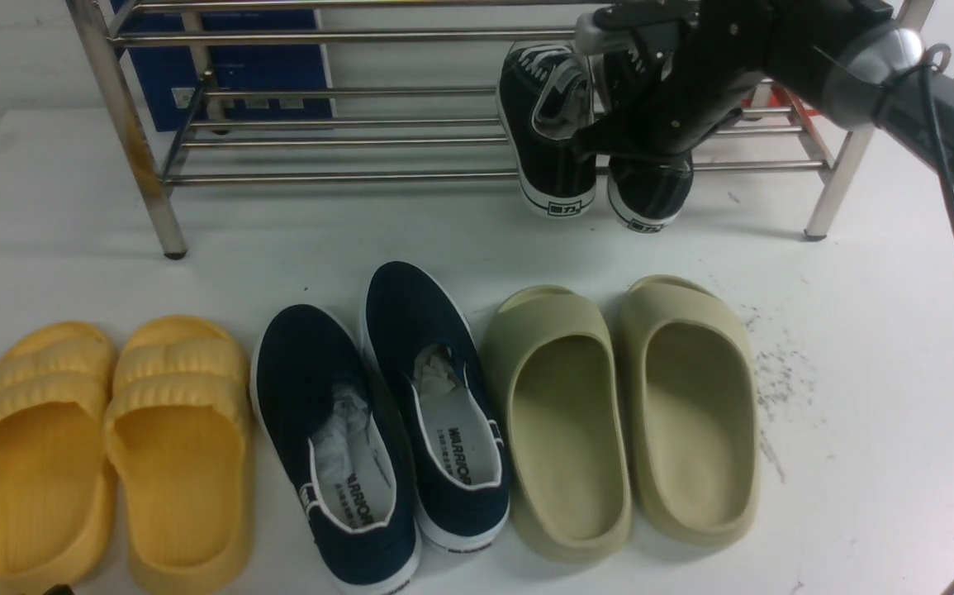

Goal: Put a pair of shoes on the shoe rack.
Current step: Use the right arm to put a shoe into the shoe rack

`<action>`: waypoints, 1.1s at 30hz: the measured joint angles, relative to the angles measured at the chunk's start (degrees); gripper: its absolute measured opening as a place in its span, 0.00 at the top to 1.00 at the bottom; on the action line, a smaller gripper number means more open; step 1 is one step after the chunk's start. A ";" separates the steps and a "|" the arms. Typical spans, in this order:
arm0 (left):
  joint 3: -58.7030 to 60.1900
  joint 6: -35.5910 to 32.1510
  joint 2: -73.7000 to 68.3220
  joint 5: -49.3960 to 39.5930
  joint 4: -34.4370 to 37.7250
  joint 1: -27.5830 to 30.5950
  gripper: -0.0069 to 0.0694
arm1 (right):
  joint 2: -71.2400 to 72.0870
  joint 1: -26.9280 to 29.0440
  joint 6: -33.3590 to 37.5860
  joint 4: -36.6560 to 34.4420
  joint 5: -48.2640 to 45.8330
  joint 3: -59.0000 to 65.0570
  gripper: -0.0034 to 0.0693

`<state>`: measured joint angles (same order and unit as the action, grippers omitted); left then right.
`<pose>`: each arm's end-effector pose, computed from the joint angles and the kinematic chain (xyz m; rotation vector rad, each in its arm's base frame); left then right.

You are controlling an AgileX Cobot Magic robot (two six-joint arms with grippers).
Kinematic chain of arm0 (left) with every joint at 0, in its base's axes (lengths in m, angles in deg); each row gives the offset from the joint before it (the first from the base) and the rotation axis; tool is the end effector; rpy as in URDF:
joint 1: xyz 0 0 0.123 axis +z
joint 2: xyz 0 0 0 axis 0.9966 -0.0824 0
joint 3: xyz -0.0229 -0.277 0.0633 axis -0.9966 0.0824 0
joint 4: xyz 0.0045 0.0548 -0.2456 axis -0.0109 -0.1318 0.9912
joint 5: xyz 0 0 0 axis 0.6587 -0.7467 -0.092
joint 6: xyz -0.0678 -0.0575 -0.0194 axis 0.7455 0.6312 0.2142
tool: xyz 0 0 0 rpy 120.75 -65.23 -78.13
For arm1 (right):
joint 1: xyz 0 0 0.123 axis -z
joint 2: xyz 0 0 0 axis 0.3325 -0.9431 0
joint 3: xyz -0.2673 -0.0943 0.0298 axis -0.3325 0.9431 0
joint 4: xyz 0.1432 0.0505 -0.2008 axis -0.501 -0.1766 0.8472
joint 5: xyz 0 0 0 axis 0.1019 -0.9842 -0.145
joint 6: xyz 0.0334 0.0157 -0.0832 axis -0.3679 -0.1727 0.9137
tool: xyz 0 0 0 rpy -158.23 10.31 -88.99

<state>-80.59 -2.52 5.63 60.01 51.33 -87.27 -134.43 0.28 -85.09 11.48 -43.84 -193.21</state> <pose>0.0516 -0.0063 0.1676 -0.2724 1.8956 -0.3106 0.4958 0.1778 0.2592 -0.3749 2.4531 0.2399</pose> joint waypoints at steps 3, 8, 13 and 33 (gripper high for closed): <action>0.00 0.00 0.00 0.00 0.00 0.00 0.59 | 0.00 0.17 0.00 0.32 0.72 0.00 0.87; 0.00 0.00 0.00 0.00 0.00 0.00 0.59 | 0.00 0.17 0.32 0.60 2.37 -0.32 0.76; 0.00 0.00 0.00 0.00 0.00 0.00 0.59 | 0.55 0.17 0.32 0.64 3.04 -0.88 0.60; 0.00 0.00 0.00 0.00 0.00 0.00 0.59 | 10.82 0.22 0.62 -4.96 -19.07 -0.93 0.59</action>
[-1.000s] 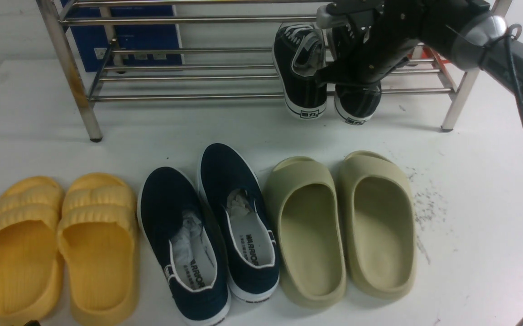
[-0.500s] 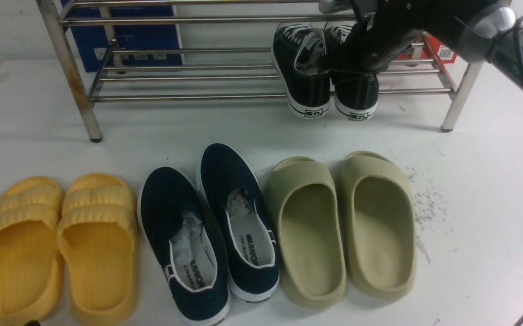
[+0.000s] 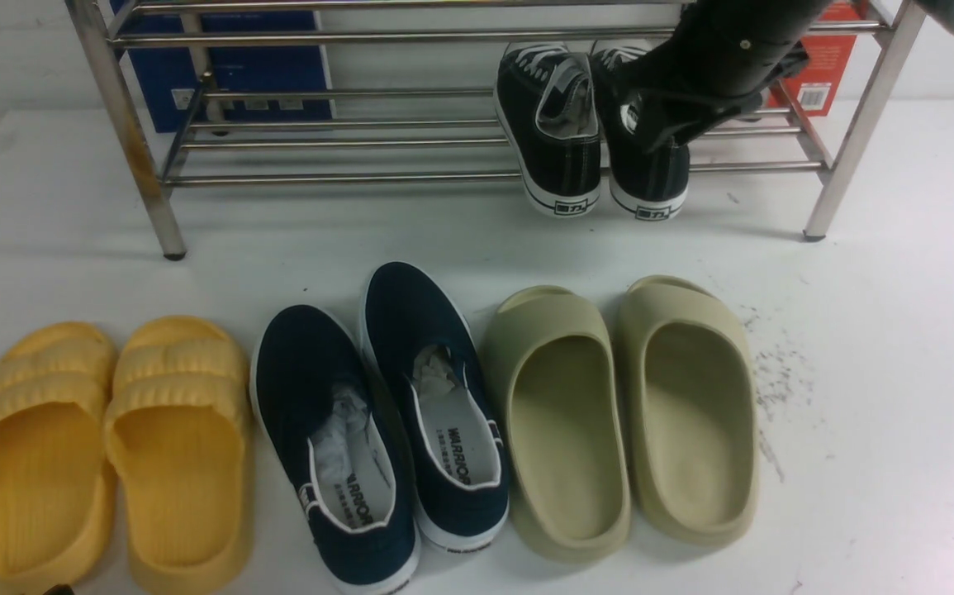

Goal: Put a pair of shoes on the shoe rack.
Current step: Use the right arm to put a shoe into the shoe rack

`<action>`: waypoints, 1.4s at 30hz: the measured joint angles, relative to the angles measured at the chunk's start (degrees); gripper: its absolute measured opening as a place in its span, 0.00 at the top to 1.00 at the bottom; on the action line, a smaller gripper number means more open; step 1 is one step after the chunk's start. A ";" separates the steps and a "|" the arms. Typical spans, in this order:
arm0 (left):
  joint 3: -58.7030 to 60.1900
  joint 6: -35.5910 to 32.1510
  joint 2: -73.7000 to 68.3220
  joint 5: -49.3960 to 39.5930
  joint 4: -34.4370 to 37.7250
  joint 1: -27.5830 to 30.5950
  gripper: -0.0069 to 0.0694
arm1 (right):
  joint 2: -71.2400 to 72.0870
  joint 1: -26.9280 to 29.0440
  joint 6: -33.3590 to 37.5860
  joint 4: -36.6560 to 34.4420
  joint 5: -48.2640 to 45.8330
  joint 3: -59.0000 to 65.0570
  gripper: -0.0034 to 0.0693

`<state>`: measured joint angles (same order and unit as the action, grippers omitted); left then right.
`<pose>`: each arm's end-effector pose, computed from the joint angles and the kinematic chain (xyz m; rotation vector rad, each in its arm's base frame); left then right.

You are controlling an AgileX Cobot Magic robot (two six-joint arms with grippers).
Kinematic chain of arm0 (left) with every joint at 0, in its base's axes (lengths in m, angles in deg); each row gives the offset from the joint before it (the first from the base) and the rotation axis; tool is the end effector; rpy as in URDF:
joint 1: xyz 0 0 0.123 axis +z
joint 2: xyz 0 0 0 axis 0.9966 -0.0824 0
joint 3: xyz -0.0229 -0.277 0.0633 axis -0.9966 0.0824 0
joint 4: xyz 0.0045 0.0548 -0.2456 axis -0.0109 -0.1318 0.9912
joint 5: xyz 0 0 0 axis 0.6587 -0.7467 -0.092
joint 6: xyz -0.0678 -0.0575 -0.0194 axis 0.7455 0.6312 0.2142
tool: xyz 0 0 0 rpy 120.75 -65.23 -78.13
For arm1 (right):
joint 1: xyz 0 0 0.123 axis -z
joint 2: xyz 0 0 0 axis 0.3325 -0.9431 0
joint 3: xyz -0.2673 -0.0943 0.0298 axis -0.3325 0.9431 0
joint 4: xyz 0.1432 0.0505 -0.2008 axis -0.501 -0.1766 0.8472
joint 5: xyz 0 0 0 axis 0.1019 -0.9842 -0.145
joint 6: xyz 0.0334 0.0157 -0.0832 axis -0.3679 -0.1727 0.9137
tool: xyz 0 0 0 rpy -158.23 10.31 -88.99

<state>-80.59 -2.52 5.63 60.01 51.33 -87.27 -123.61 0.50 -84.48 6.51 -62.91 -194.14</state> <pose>0.0516 -0.0063 0.1676 -0.2724 1.8956 -0.3106 0.4386 0.1651 0.3420 -0.4248 2.5776 0.3359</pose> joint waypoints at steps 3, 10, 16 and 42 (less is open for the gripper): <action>0.00 0.00 0.00 0.00 0.00 0.00 0.59 | 1.92 0.00 0.06 -0.05 0.11 3.08 0.71; 0.00 0.00 0.00 0.00 0.00 0.00 0.59 | 6.30 0.00 0.06 -0.94 1.28 21.16 0.95; 0.00 0.00 0.00 0.00 0.00 0.00 0.59 | 2.63 0.47 -0.96 -0.94 15.85 26.24 0.95; 0.00 0.00 0.00 0.00 0.00 0.00 0.59 | -0.56 2.03 -2.82 -0.21 35.18 26.81 0.91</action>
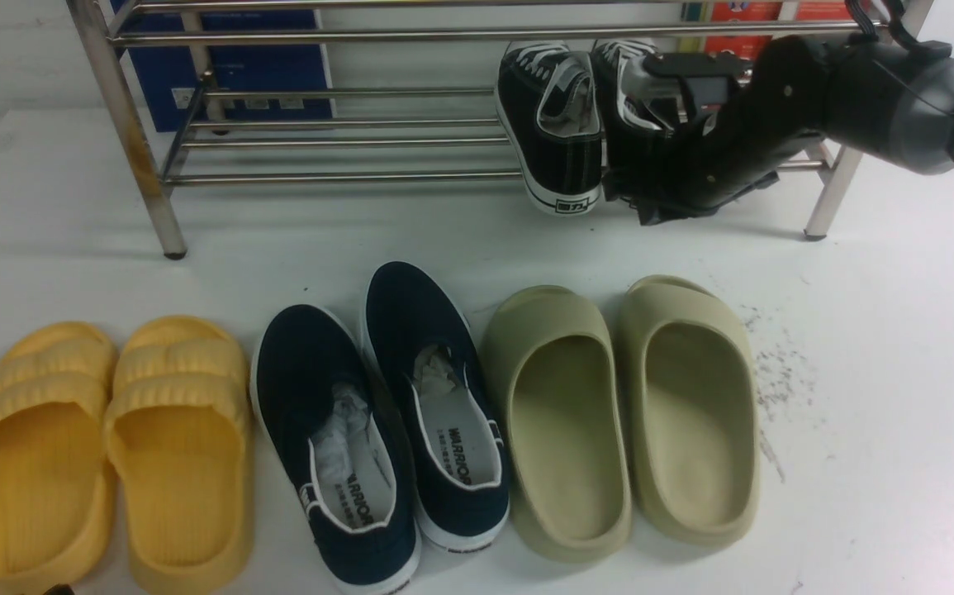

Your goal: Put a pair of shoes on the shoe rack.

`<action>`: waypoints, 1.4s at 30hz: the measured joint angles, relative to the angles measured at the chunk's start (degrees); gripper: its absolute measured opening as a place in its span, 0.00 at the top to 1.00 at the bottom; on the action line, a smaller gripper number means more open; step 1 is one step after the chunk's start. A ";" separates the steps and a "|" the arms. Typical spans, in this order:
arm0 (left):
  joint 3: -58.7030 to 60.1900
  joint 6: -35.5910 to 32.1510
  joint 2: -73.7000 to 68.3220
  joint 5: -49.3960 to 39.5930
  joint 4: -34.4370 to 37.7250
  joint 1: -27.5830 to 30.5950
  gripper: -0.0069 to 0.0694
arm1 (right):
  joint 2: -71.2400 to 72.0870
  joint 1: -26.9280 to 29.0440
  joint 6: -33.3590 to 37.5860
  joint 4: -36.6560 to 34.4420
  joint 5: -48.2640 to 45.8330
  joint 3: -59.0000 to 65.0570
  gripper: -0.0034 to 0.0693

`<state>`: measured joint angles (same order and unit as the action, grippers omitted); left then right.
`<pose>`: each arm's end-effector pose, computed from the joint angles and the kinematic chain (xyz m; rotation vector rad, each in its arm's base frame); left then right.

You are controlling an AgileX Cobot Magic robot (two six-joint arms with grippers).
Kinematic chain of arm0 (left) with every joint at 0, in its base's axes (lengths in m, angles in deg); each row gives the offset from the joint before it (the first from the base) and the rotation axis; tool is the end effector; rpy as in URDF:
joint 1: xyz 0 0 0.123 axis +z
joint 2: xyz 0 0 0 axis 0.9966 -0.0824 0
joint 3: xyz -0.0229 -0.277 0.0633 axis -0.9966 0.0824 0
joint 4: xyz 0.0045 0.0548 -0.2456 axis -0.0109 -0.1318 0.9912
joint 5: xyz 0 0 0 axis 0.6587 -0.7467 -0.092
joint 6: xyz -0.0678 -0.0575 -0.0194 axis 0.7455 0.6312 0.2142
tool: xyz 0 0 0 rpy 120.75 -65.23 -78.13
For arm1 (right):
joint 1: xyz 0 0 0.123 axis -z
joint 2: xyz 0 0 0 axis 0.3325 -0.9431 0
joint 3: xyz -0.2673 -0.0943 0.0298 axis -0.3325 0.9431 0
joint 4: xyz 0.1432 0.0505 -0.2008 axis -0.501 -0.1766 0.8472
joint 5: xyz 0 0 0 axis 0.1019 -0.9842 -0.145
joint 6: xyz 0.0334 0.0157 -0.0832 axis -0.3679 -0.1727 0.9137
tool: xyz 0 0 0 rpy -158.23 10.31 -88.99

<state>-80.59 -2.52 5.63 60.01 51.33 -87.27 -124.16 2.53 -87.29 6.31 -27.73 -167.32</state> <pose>0.0516 -0.0063 0.1676 -0.2724 1.8956 -0.3106 0.4656 0.1506 0.2281 -0.1876 2.4697 0.3257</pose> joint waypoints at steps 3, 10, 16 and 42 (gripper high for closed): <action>0.00 0.00 0.00 0.00 0.00 0.00 0.59 | 0.00 0.38 -0.75 0.48 0.06 -0.31 0.90; 0.00 0.00 0.00 0.00 0.00 0.00 0.59 | 0.00 0.77 -1.60 0.76 -0.81 -0.82 0.88; 0.00 0.00 0.00 0.00 0.00 0.00 0.59 | 2.10 0.77 -1.61 -0.75 -7.02 -1.10 0.85; 0.00 0.00 0.00 0.00 0.00 0.00 0.59 | 54.08 -4.17 -4.30 -1.66 -34.40 30.94 0.85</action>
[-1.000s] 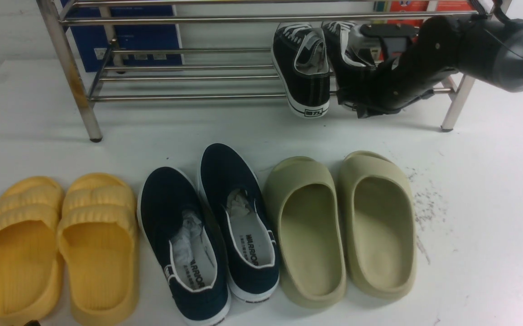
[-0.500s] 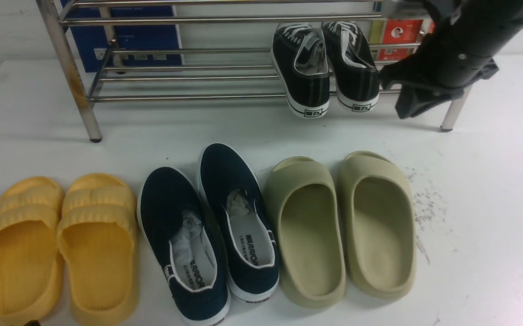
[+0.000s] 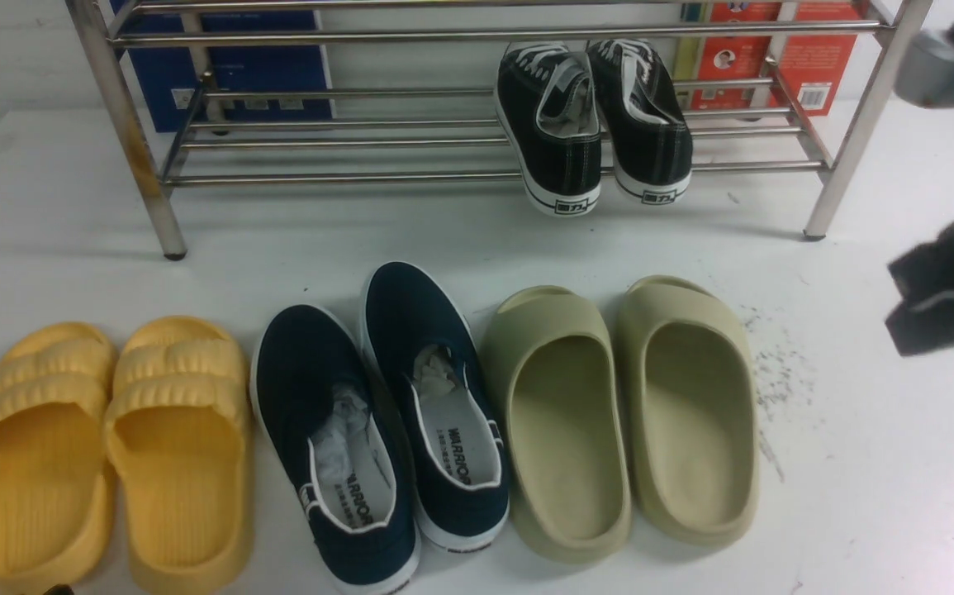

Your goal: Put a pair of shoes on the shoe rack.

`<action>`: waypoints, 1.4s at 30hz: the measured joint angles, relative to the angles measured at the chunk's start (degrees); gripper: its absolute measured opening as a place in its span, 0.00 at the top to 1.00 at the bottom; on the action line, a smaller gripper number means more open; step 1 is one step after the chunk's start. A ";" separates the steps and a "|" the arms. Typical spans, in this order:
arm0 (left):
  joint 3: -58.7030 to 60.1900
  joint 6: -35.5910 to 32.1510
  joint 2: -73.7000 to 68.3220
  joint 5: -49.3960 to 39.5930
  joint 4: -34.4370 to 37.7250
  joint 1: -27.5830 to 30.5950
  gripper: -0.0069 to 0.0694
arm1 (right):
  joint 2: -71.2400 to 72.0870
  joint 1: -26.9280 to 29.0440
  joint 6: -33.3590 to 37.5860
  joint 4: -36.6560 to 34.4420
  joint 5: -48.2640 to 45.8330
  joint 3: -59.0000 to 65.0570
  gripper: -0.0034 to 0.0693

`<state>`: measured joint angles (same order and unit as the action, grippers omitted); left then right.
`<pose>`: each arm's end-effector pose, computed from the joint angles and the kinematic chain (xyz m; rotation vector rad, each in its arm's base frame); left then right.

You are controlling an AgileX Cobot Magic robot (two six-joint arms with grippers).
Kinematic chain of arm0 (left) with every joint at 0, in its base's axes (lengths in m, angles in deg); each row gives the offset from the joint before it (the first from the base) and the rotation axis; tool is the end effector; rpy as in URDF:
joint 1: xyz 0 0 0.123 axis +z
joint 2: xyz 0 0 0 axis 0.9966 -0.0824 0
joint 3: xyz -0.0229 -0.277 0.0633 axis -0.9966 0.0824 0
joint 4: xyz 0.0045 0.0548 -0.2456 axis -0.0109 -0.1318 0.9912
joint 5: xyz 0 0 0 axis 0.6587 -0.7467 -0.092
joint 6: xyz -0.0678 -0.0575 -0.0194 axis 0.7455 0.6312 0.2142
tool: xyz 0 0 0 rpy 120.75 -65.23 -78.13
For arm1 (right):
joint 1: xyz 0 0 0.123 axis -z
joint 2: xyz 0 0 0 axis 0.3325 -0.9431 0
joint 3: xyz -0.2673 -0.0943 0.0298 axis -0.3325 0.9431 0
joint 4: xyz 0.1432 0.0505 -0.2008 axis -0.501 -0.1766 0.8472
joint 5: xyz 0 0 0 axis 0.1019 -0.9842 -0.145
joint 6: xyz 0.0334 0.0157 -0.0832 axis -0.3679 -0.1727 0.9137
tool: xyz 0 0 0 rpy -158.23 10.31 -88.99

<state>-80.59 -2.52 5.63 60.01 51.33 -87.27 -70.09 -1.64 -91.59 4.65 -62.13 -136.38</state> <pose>0.0516 -0.0063 0.1676 -0.2724 1.8956 -0.3106 0.1979 0.0940 0.3789 -0.3079 2.6720 0.4218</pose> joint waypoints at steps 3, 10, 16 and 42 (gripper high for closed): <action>0.00 0.00 0.00 0.00 0.00 0.00 0.59 | 2.57 0.00 -0.02 0.25 -0.74 0.05 0.85; 0.00 0.00 0.00 0.00 0.00 0.00 0.59 | 7.11 0.06 4.62 1.02 -0.86 0.63 0.96; 0.00 0.00 0.00 0.00 0.00 0.00 0.59 | 23.41 9.26 16.92 -2.98 14.56 18.23 0.96; 0.00 0.00 0.00 0.00 0.00 0.00 0.59 | 68.86 23.33 9.17 4.01 48.58 72.63 0.96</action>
<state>-80.59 -2.52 5.63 60.01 51.33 -87.27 -1.23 21.69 -82.42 8.65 -13.55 -63.76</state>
